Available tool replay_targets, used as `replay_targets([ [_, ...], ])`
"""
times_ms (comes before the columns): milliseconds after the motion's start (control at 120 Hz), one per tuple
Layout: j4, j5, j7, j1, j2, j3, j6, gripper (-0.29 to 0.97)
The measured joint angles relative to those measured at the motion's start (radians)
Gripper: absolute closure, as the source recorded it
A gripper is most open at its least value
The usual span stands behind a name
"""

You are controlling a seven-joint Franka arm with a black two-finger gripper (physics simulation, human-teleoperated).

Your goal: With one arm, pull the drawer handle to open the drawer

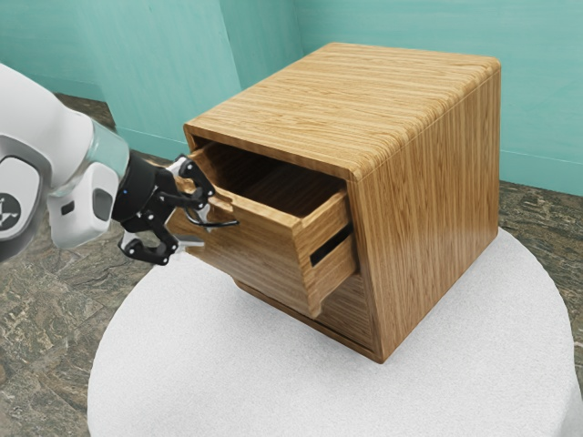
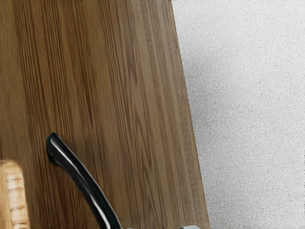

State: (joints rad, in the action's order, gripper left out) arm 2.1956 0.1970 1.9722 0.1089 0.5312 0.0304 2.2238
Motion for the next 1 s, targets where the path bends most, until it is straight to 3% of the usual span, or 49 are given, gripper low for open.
replay_targets([
  [200,0.018,0.007,-0.001,0.001,0.025,-0.002,0.002,0.71],
  [517,0.055,0.015,-0.001,-0.003,0.055,-0.029,0.003,0.1],
  [708,0.105,0.017,0.0,-0.004,0.097,-0.029,0.001,-0.01],
  [1000,0.165,0.017,0.0,-0.005,0.174,-0.029,-0.01,0.01],
])
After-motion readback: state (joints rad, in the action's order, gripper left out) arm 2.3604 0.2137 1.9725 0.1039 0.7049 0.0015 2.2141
